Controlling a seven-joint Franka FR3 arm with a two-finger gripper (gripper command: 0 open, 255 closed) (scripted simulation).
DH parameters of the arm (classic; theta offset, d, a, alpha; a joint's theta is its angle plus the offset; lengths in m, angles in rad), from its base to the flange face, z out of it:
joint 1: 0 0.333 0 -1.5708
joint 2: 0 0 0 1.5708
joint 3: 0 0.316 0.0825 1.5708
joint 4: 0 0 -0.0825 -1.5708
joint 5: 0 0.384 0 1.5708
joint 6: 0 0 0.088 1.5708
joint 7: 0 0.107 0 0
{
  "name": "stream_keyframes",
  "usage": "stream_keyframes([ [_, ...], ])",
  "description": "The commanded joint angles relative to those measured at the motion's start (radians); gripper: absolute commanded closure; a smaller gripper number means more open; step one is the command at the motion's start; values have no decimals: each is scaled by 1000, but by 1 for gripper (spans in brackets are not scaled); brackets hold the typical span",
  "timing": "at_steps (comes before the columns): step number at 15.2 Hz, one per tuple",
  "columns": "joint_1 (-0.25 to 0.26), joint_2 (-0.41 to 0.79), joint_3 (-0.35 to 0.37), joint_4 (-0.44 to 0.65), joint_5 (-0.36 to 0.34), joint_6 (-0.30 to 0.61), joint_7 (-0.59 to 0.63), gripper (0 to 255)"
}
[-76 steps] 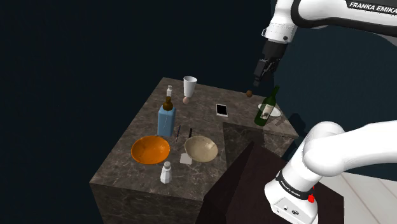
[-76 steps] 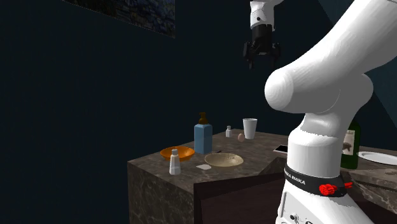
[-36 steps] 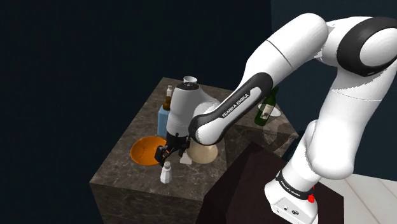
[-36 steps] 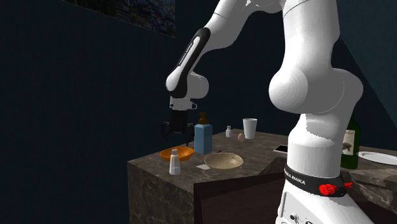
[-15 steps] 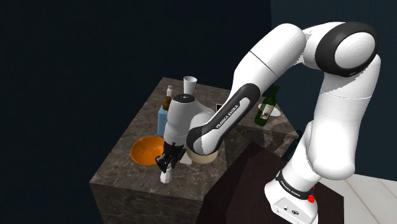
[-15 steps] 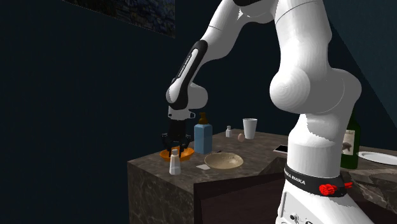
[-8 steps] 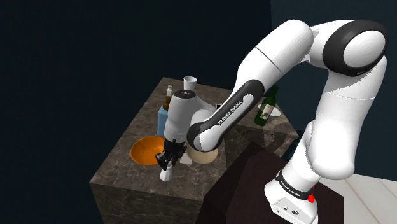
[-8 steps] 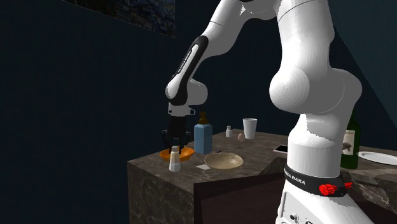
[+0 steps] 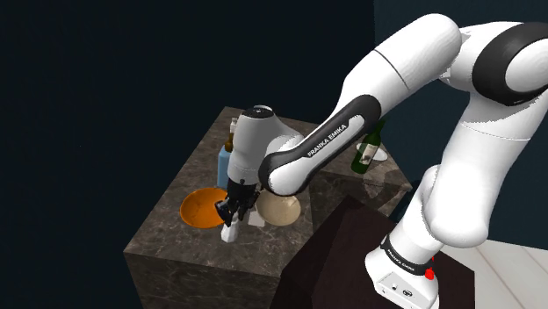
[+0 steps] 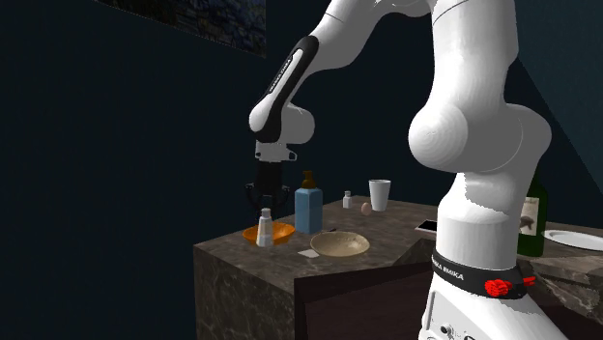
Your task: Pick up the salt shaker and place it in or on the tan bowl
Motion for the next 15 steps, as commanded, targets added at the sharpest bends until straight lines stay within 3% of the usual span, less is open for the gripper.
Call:
stream_keyframes([
  [1, -3, -23, 4, 6, 13, -28, -8, 255],
  [12, -10, -134, 12, 40, 70, -166, -42, 255],
  [15, -42, -210, -21, -26, 115, -178, -139, 255],
])
